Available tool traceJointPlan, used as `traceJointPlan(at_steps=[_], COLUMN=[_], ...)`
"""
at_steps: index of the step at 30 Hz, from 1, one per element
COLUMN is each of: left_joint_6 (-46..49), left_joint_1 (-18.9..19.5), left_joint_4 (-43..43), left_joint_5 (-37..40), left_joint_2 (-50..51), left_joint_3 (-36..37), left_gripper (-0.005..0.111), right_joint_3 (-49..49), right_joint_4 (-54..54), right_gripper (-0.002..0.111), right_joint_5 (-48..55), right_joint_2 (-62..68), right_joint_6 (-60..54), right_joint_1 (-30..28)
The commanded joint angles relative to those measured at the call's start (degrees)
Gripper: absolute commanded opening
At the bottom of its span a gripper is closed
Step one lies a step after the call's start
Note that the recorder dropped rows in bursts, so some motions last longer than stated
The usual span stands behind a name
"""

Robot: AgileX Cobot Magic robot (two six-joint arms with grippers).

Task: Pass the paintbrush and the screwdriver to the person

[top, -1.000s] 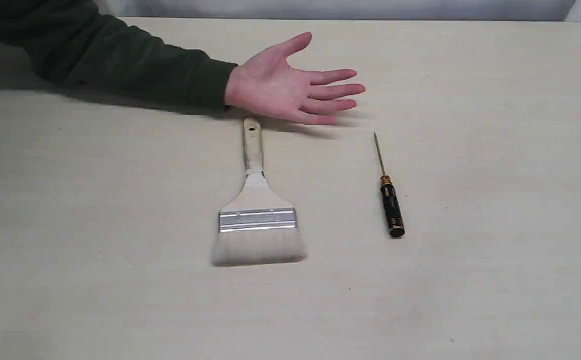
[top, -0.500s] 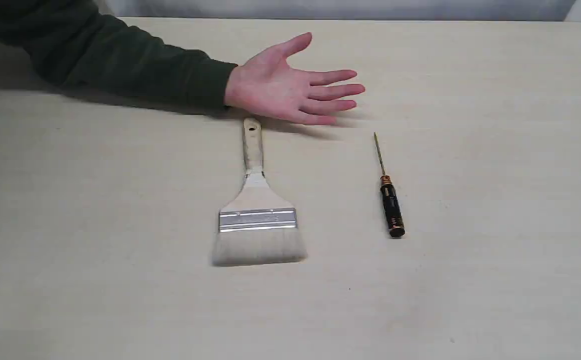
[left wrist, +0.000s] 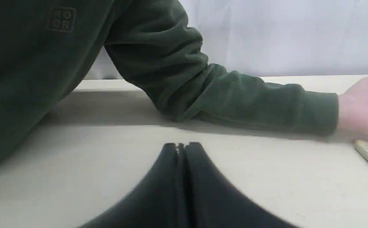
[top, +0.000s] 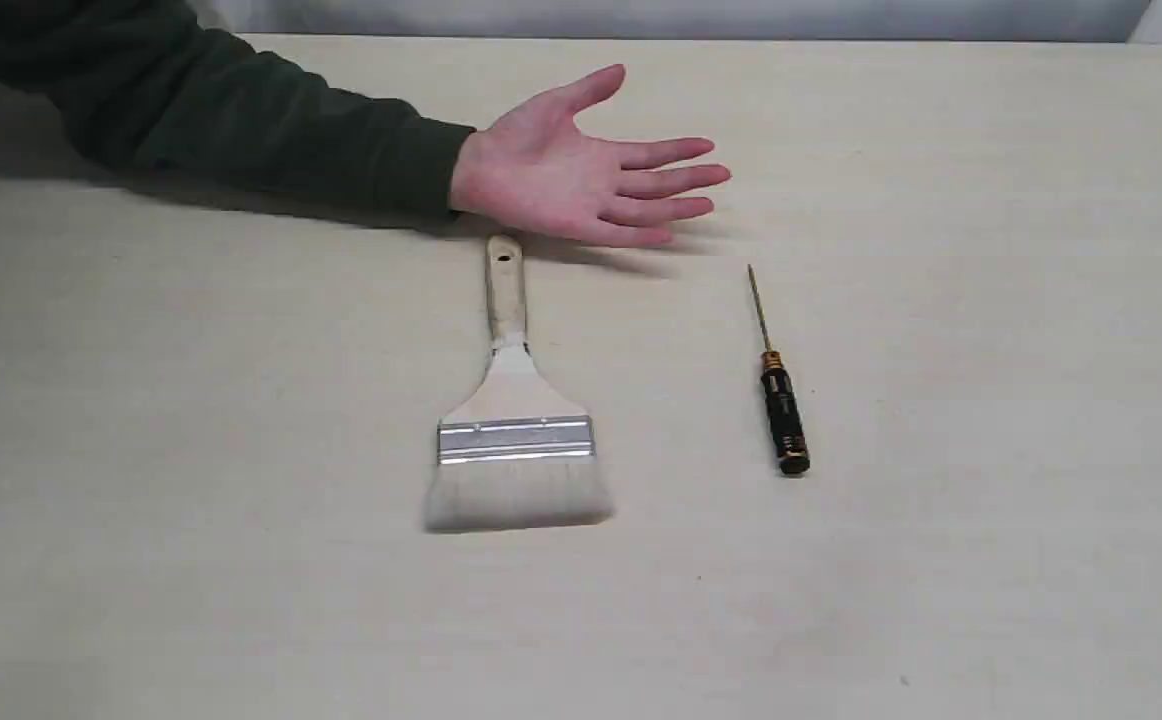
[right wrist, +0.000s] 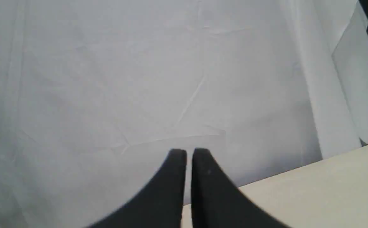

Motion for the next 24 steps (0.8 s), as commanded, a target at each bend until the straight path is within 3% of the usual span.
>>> traceJointPlan(at_steps=[1,8,18,24], left_joint_6=[-0.1,-0.1,-0.1,-0.1], left_joint_1=[-0.1,-0.1,-0.1,-0.1], left_joint_4=[-0.2,-0.2,-0.1,-0.1], left_joint_5=[-0.1,-0.1,-0.3,-0.3], left_joint_2=[-0.1,-0.1,-0.1,-0.1], left_joint_3=[0.1,0.1,0.1,0.1], left_gripper=[0.0,0.0,0.0,0.0], right_joint_3=[-4.3,-21.2,-45.2,-53.2], right_joint_4=[-1.3,-4.9,-5.0,-6.0], right_gripper=[0.004,0.004,0.004,0.004], right_joint_5=[0.0,10.6,23.9,27.6], right_joint_2=[-0.3,12.3,47.5,66.6], right_joint_6=[1.0,-1.3,-9.9,-10.2], right_joint_1=[2.2,7.8,14.6,18.1])
